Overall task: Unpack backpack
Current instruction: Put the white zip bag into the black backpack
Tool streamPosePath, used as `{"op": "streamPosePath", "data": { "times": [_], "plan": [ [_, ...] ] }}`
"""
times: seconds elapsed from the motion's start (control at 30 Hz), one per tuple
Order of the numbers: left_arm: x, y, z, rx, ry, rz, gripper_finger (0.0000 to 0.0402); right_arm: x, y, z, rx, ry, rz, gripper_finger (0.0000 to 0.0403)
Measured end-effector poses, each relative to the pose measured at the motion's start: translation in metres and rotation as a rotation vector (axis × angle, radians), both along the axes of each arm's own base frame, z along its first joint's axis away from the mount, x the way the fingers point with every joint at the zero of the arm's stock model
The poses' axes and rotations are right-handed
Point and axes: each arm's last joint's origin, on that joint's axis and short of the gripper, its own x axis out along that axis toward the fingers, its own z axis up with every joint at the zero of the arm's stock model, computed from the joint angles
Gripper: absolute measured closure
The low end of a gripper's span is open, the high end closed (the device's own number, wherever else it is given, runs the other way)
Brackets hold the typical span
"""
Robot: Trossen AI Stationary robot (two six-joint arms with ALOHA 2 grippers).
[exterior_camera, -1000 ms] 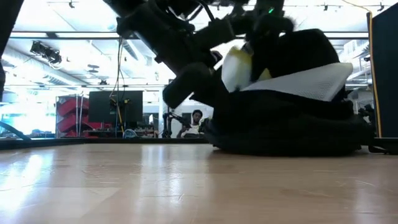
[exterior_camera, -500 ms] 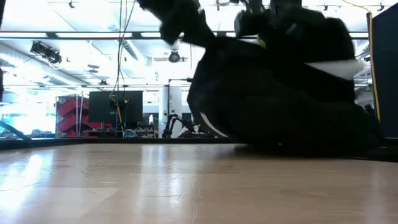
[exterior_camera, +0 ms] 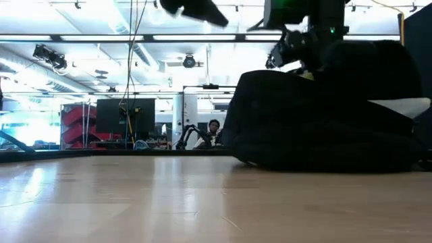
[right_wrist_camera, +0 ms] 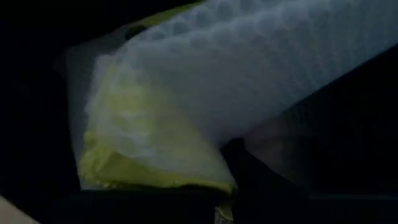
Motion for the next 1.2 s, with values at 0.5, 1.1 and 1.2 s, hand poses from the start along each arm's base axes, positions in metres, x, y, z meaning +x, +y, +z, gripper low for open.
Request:
{"op": "streamPosePath", "data": {
  "times": [0.5,1.1,1.2],
  "plan": [
    [0.034,-0.019,-0.041,-0.168,0.071,-0.446,0.0288,0.0,0.002,0.03,0.02,-0.195,-0.002,0.0352],
    [0.09,0.009,-0.141,-0.277,0.497,-0.197,0.016,0.001,0.004,0.029,0.017,-0.201,0.004,0.0351],
    [0.091,0.009,-0.145,-0.27,0.501,-0.18,0.022,-0.003,0.007,0.031,0.016,-0.18,0.016,0.0351]
  ]
}}
